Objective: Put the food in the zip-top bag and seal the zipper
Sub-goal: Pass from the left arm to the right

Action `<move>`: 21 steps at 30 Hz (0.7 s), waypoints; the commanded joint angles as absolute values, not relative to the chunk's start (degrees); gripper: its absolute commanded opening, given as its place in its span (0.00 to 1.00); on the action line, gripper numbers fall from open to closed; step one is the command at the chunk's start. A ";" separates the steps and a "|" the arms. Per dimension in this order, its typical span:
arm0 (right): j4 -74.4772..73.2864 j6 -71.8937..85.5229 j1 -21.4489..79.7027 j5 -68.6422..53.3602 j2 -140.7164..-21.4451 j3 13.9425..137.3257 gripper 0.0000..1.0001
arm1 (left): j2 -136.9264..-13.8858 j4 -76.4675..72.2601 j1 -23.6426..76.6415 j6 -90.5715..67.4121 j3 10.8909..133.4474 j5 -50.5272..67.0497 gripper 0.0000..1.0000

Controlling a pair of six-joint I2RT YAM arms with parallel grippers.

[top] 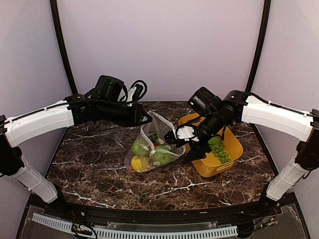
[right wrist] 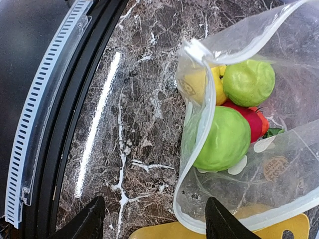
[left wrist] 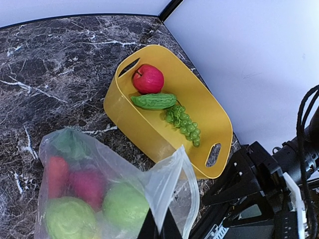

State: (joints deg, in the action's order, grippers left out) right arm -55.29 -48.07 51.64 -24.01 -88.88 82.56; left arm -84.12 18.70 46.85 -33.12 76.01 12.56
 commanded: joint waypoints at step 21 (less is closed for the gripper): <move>-49.33 -43.33 54.70 -22.04 -93.69 90.50 0.00 | -90.16 37.67 47.34 -29.86 89.07 12.25 0.35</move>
